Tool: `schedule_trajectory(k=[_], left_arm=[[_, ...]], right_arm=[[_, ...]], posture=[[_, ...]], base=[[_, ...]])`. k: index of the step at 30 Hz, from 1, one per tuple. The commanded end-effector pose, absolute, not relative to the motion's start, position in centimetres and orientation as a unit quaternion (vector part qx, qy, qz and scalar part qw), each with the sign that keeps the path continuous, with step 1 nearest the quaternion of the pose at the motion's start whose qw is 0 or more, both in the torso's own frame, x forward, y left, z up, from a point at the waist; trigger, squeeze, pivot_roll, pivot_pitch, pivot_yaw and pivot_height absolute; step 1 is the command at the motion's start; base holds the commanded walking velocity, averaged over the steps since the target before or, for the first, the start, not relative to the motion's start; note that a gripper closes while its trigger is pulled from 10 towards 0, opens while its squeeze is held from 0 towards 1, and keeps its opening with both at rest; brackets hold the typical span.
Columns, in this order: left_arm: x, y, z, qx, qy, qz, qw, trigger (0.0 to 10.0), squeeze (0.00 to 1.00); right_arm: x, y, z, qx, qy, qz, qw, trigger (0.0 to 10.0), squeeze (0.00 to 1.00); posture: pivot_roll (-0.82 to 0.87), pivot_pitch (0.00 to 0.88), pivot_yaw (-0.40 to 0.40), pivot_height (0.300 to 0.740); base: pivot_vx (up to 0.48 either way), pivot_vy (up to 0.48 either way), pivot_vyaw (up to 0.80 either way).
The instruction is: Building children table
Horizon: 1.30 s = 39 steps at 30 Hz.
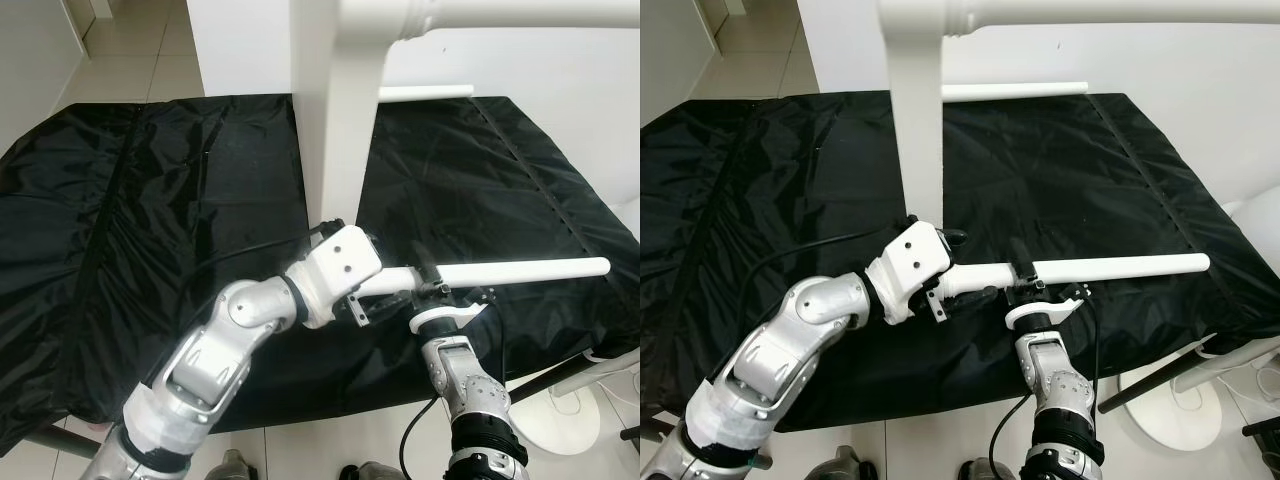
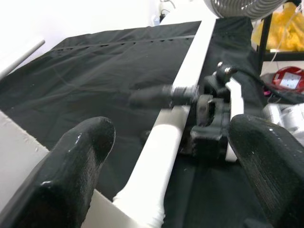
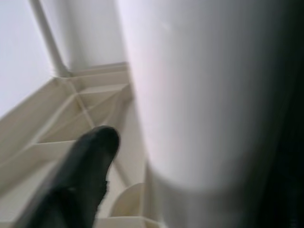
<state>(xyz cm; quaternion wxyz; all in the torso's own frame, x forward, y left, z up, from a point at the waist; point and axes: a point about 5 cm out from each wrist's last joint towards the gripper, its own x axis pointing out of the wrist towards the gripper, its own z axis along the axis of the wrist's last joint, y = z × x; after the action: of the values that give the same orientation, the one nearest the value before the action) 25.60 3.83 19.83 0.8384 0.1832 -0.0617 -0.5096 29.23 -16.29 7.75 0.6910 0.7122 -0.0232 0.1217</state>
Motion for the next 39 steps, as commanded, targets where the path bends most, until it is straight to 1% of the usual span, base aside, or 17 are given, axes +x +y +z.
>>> schedule_trajectory(k=[1,9,18,19,20,21,22,23,24,28,29,30,31,33,36,38,39], left_arm=[[26.4,4.6,20.5,0.190,-0.077,-0.497,0.843,10.0,0.00],[27.3,5.3,20.4,0.195,-0.088,-0.499,0.840,10.0,0.00],[27.6,5.5,20.4,0.198,-0.096,-0.504,0.835,10.0,0.00],[27.7,5.5,20.4,0.202,-0.098,-0.506,0.833,10.0,0.00],[27.7,5.6,20.5,0.205,-0.100,-0.510,0.830,10.0,0.00],[27.7,5.6,20.5,0.205,-0.100,-0.510,0.830,10.0,0.00],[27.8,5.6,20.5,0.207,-0.101,-0.513,0.827,10.0,0.00],[27.8,5.6,20.5,0.208,-0.102,-0.515,0.825,10.0,0.00],[27.8,5.6,20.5,0.208,-0.102,-0.515,0.825,10.0,0.00],[27.9,5.5,20.6,0.208,-0.106,-0.517,0.823,10.0,0.00],[27.9,5.5,20.6,0.208,-0.106,-0.517,0.823,10.0,0.00],[27.9,5.6,20.6,0.207,-0.108,-0.517,0.823,10.0,0.00],[27.9,5.6,20.6,0.207,-0.108,-0.517,0.823,10.0,0.00],[27.9,5.8,20.5,0.206,-0.109,-0.517,0.824,10.0,0.00],[27.8,5.9,20.5,0.206,-0.110,-0.517,0.823,10.0,0.00],[27.8,5.9,20.4,0.204,-0.108,-0.519,0.823,10.0,0.00],[27.8,5.9,20.4,0.204,-0.108,-0.519,0.823,10.0,0.00]], right_arm=[[28.6,-16.5,7.1,0.719,-0.023,0.109,0.686,10.0,1.00],[27.2,-17.1,6.5,0.711,-0.017,0.100,0.696,10.0,1.00],[26.6,-17.2,6.2,0.710,-0.009,0.099,0.697,10.0,1.00],[26.4,-17.2,6.2,0.711,-0.008,0.099,0.696,10.0,0.25],[25.8,-17.3,6.0,0.710,-0.003,0.097,0.697,10.0,0.05],[25.8,-17.3,6.0,0.710,-0.003,0.097,0.697,10.0,0.05],[25.0,-17.5,5.8,0.708,0.003,0.096,0.699,10.0,0.00],[24.2,-17.7,5.7,0.707,0.006,0.095,0.701,10.0,0.00],[24.2,-17.7,5.7,0.707,0.006,0.095,0.701,10.0,0.00],[22.2,-18.1,6.0,0.708,0.007,0.102,0.699,10.0,0.00],[22.2,-18.1,6.0,0.708,0.007,0.102,0.699,10.0,0.00],[21.3,-18.2,6.5,0.706,0.004,0.112,0.699,10.0,0.00],[21.3,-18.2,6.5,0.706,0.004,0.112,0.699,10.0,0.00],[19.8,-18.3,7.3,0.700,-0.003,0.129,0.703,10.0,0.00],[19.5,-18.2,7.6,0.697,-0.008,0.136,0.704,10.0,0.00],[18.5,-18.2,8.1,0.687,-0.021,0.164,0.707,10.0,0.00],[18.5,-18.2,8.1,0.687,-0.021,0.164,0.707,10.0,0.00]], posture=[[-0.01,0.057,-0.007,0.740],[-0.02,0.062,-0.002,0.740],[-0.02,0.062,-0.002,0.740],[-0.02,0.063,0.002,0.740],[-0.03,0.066,0.011,0.740],[-0.03,0.066,0.011,0.740],[-0.04,0.068,0.011,0.740],[-0.04,0.070,0.012,0.740],[-0.04,0.070,0.012,0.740],[-0.04,0.077,0.016,0.740],[-0.04,0.077,0.016,0.740],[-0.04,0.081,0.017,0.740],[-0.04,0.081,0.017,0.740],[-0.05,0.088,0.026,0.740],[-0.05,0.089,0.028,0.740],[-0.05,0.098,0.039,0.740],[-0.05,0.098,0.039,0.740]], base=[[0.000,0.000,0.00],[0.000,0.000,0.00],[0.000,0.000,0.00],[0.000,0.000,0.00],[0.000,0.000,0.00],[0.000,0.000,0.00],[0.000,0.000,0.00],[0.000,0.000,0.00],[0.000,0.000,0.00],[0.000,0.000,0.00],[0.000,0.000,0.00],[0.000,0.000,0.00],[0.000,0.000,0.00],[0.000,0.000,0.00],[0.000,0.000,0.00],[0.000,0.000,0.00],[0.000,0.000,0.00]])
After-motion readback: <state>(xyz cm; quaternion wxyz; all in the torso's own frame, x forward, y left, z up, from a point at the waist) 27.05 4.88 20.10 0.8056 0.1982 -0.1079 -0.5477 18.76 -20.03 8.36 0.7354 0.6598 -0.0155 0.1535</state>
